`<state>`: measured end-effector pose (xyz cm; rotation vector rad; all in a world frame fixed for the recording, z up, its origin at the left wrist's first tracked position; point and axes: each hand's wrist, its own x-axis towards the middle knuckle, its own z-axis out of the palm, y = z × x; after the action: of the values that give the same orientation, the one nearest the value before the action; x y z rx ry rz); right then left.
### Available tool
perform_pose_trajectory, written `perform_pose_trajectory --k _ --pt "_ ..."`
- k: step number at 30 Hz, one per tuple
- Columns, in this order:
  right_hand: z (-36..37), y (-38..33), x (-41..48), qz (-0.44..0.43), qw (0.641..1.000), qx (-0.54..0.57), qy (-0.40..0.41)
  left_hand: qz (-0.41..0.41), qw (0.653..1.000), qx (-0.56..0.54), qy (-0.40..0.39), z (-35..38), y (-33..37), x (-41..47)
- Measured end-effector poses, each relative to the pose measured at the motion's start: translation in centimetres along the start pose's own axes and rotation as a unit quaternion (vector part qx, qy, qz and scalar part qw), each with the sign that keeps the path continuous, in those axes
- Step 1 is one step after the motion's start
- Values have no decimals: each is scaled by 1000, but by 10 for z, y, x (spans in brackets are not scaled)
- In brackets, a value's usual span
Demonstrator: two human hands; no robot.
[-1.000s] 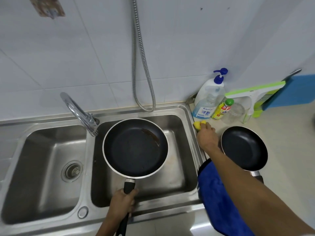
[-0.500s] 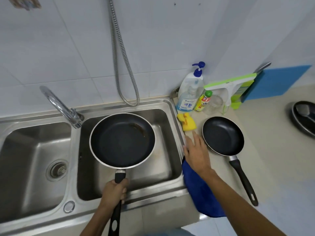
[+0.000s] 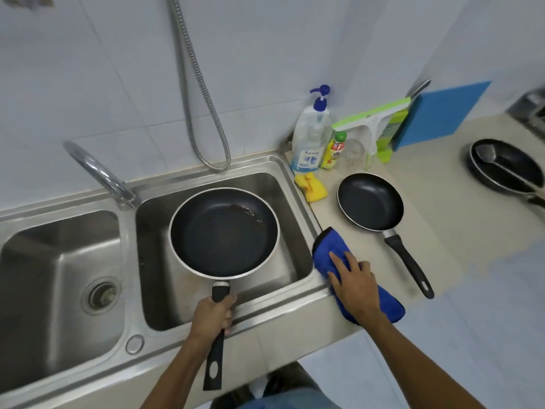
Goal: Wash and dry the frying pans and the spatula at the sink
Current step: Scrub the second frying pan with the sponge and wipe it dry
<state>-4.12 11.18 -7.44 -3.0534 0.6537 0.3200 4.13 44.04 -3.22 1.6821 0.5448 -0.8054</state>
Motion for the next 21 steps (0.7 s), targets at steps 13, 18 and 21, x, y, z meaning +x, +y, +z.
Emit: perform_pose_trajectory --k 13,18,21 --pt "-124 -184 68 -228 924 295 78 37 999 -2 -24 -26 2 -16" --pt "-106 -275 75 -305 909 275 -71 50 998 1 -37 -40 4 -24" --pt "-75 -266 67 -375 915 99 -113 52 997 1 -49 -55 1 -25"
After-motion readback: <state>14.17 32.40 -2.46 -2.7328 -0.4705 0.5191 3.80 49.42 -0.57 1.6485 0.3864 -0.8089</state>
